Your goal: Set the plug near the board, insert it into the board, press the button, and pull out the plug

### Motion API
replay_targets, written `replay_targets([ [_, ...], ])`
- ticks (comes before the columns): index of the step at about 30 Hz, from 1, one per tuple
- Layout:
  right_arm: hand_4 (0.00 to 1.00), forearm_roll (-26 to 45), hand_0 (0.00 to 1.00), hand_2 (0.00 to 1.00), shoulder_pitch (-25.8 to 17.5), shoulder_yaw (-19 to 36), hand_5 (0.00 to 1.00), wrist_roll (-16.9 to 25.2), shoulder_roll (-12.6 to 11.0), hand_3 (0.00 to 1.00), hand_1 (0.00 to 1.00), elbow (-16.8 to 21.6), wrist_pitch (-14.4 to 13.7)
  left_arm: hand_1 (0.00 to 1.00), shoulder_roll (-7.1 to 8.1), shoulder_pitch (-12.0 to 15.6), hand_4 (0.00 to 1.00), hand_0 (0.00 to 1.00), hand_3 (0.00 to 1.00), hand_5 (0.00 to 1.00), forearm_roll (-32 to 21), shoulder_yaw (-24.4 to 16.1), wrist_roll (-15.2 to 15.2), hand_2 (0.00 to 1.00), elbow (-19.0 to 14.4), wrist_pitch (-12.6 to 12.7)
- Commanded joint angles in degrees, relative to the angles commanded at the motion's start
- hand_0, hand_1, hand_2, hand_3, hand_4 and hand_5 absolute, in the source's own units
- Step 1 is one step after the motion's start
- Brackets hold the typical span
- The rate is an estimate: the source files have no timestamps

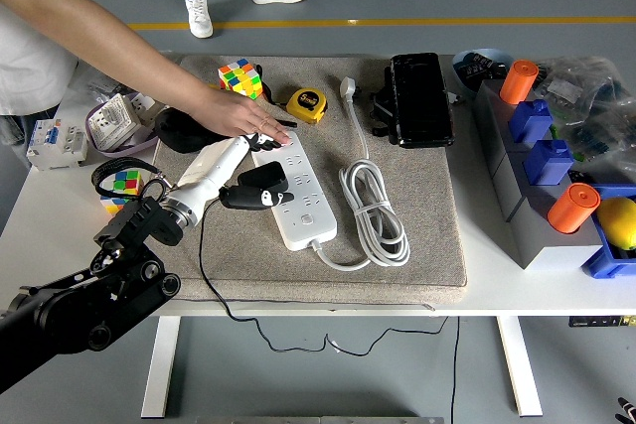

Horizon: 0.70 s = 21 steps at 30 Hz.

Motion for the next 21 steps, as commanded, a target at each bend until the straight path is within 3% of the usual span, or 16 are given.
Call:
replay_targets([
  [3, 0.824, 0.0, 0.609, 0.664, 0.0, 0.1, 0.493, 0.0, 0.0, 0.542, 0.666, 0.0, 0.0, 0.727, -0.35, -0.5, 0.998, 0.708, 0.753, 0.376, 0.5, 0.6, 1.2, 0.748, 0.9, 0.0],
  [4, 0.824, 0.0, 0.609, 0.664, 0.0, 0.1, 0.494, 0.0, 0.0, 0.541, 0.666, 0.0, 0.0, 0.672, -0.42, -0.7, 0.998, 0.627, 0.716, 0.357, 0.5, 0.8, 1.3, 0.699, 1.1, 0.0],
  [9, 0.824, 0.0, 0.609, 0.664, 0.0, 0.0, 0.494, 0.0, -0.1, 0.541, 0.666, 0.1, -0.1, 0.672, -0.84, -1.5, 0.998, 0.627, 0.716, 0.357, 1.1, 1.8, 2.6, 0.699, 2.2, -0.2],
  [10, 0.824, -0.1, 0.609, 0.664, 0.0, 0.1, 0.494, 0.0, -0.1, 0.542, 0.666, 0.2, -0.1, 0.636, -0.94, -1.6, 0.998, 0.538, 0.670, 0.362, 1.2, 1.9, 3.0, 0.662, 2.4, -0.4],
  [21, 0.823, -0.3, 0.609, 0.664, -0.2, 0.2, 0.495, 0.0, -0.1, 0.541, 0.666, 0.3, -0.1, 0.602, -1.83, -2.9, 0.948, 0.484, 0.611, 0.363, 0.7, 2.8, 3.6, 0.610, 5.0, 0.4],
])
